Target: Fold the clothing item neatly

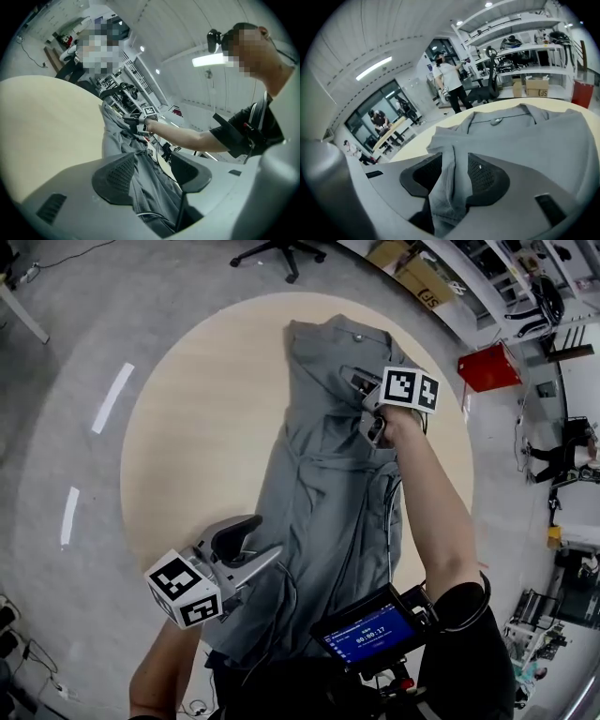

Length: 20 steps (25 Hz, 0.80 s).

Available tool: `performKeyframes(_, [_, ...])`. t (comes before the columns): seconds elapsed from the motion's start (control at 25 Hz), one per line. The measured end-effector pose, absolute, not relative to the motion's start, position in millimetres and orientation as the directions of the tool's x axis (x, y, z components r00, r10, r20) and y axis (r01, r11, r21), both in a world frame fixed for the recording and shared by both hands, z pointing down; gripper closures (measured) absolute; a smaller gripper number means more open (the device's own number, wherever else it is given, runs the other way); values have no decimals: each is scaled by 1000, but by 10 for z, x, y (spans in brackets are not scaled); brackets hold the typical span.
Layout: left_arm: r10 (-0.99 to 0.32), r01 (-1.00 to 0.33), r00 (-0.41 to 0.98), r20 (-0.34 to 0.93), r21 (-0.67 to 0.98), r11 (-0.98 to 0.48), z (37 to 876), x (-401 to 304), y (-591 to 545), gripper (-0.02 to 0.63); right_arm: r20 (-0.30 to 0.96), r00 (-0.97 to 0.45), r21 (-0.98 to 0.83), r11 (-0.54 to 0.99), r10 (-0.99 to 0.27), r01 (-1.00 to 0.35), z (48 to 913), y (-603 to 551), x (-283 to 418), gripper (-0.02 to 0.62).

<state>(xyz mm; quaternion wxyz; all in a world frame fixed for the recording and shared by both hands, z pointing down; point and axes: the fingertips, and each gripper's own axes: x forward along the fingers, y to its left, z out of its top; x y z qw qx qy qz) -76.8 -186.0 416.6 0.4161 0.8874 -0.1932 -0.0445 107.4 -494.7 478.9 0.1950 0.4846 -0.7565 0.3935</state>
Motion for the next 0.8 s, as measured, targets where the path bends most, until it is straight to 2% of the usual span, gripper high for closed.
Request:
performKeyframes(0.24, [-399,-316,913,87,769,-556,4142,-722,-1872,364,734,-464,-351,308,-495,-884,5066,-5058,875,440])
performKeyframes(0.4, [-405,-313,911,83,777,-546,4200,-752,-1859,364,766,-452,-336,315,-457,-888,5202,-5025,838,444])
performKeyframes(0.44, [-403,-312,911,83,779,-544,4226,-761,-1854,364,766,-452,-329,326,-457,-886,5208,-5010,811,460])
performKeyframes(0.52, [-400,-309,913,82,779,-546,4259,-769,-1859,364,760,-454,-304,363,-466,-881,5152,-4979,759,550])
performKeyframes(0.68, [-395,-307,915,84,780,-545,4273,-753,-1840,364,717,-539,-288,517,-441,-806,4959,-4759,416,560])
performKeyframes(0.8, [-389,-308,917,86,771,-557,4242,-711,-1780,364,743,-547,-231,618,-387,-751,5000,-4497,189,558])
